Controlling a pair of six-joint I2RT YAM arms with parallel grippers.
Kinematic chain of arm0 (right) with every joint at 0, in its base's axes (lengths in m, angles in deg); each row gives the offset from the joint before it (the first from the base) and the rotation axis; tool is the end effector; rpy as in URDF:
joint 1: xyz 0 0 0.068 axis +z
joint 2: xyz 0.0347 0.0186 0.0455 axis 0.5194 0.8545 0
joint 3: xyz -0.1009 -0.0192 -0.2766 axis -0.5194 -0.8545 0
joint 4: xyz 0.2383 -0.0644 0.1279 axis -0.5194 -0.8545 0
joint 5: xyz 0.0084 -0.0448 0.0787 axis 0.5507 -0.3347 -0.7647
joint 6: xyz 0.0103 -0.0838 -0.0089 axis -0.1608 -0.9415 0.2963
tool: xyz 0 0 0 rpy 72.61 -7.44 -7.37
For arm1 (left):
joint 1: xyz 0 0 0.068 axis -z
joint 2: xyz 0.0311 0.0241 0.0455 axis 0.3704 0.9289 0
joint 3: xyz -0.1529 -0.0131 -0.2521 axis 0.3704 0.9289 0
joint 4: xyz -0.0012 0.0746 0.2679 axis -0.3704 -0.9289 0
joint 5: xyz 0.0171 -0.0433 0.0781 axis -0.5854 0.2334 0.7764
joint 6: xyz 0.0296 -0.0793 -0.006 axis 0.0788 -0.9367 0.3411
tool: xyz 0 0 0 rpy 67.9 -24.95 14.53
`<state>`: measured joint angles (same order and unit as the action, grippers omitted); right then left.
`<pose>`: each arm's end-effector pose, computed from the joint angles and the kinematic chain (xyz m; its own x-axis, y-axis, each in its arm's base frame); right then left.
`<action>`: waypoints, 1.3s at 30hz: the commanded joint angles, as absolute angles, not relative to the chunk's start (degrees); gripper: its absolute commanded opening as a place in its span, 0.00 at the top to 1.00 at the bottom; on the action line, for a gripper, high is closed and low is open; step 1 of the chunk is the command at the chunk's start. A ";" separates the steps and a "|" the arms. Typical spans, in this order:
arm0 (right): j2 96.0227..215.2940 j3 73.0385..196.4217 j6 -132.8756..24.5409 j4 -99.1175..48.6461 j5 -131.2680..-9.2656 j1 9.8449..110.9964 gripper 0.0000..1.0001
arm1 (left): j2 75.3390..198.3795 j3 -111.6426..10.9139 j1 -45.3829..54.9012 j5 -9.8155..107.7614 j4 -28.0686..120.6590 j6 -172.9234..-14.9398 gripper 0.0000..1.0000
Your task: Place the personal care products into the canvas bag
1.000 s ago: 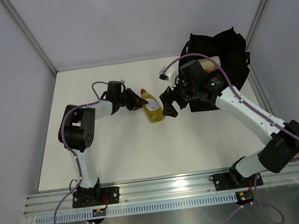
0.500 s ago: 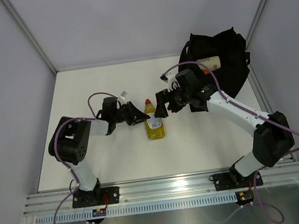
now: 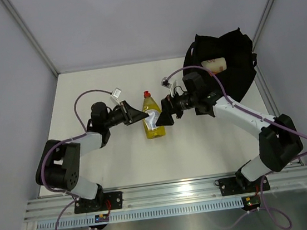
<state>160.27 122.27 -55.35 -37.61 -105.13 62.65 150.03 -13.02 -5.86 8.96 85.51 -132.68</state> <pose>0.2889 0.2350 0.2796 -0.5771 -0.2669 -0.7718 -0.8006 0.3712 0.4703 0.3092 -0.1457 0.1975 -0.8120 -0.3017 -0.4997 0.4043 0.3266 -0.8543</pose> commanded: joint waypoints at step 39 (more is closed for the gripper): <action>163.80 129.14 -53.59 -21.53 -126.88 64.96 1.00 | 130.64 -13.17 -6.62 6.34 98.80 -138.37 0.06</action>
<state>168.25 125.01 -48.45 -18.53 -124.40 64.64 134.47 -9.61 -6.82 5.05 98.50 -140.87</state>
